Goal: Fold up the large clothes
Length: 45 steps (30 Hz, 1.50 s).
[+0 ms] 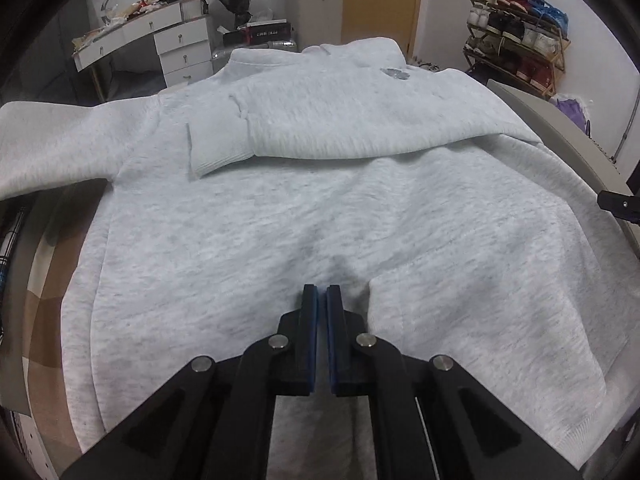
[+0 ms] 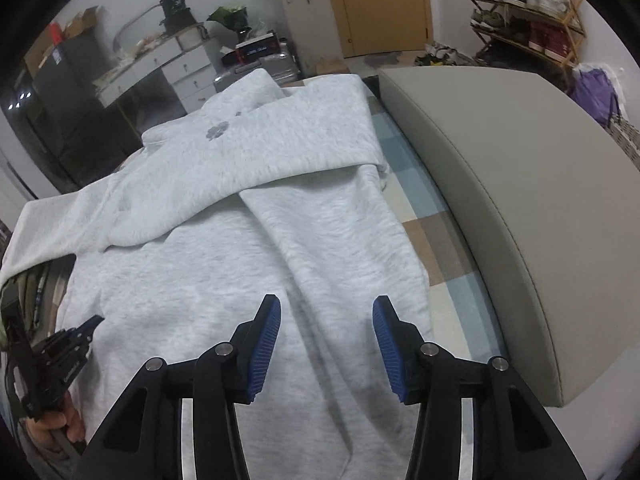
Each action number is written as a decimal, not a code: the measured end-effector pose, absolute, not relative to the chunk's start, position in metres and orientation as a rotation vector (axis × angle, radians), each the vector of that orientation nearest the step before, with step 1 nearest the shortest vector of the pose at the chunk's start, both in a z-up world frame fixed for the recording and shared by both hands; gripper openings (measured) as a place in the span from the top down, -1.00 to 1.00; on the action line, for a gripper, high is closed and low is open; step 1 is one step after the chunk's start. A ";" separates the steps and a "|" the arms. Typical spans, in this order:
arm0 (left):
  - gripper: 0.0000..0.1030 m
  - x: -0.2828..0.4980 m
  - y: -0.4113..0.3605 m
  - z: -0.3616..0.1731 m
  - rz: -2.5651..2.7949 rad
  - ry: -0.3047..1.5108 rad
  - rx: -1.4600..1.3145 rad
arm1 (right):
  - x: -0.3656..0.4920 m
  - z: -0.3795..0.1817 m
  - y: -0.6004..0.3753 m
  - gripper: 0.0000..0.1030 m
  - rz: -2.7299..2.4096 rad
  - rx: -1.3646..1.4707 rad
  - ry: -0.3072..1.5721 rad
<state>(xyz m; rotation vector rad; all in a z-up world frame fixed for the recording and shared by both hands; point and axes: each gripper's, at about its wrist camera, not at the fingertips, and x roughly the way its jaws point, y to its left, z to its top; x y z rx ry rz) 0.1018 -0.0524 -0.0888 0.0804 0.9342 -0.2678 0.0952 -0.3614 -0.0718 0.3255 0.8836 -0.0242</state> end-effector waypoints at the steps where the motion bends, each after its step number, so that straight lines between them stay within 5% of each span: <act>1: 0.99 0.101 -0.051 -0.088 -0.272 0.934 0.067 | 0.098 -0.071 -0.361 0.07 -0.009 0.340 0.875; 14: 0.96 0.095 -0.001 -0.057 -0.207 0.879 -0.063 | 0.113 -0.117 -0.351 -0.05 -0.057 0.199 1.020; 16: 0.78 0.095 0.034 -0.038 -0.129 0.840 -0.146 | 0.093 -0.120 -0.357 -0.05 -0.085 0.146 1.046; 20: 0.08 0.090 0.114 0.005 0.053 0.697 -0.339 | 0.060 -0.106 -0.362 -0.06 -0.065 0.207 1.016; 29: -0.07 0.068 0.247 0.060 0.387 0.430 -0.528 | 0.051 -0.043 -0.321 -0.36 0.123 0.386 0.695; 40: -0.06 0.100 0.342 0.029 0.492 0.434 -0.836 | 0.060 -0.050 -0.327 -0.36 0.084 0.419 0.729; 42: 0.26 0.103 0.338 0.034 0.512 0.414 -0.825 | 0.061 -0.052 -0.330 -0.36 0.074 0.425 0.733; 43: 0.89 0.104 0.334 0.039 0.526 0.403 -0.805 | 0.062 -0.054 -0.331 -0.36 0.073 0.429 0.735; 45: 0.93 0.102 0.322 0.050 0.527 0.379 -0.735 | 0.061 -0.056 -0.334 -0.36 0.070 0.438 0.738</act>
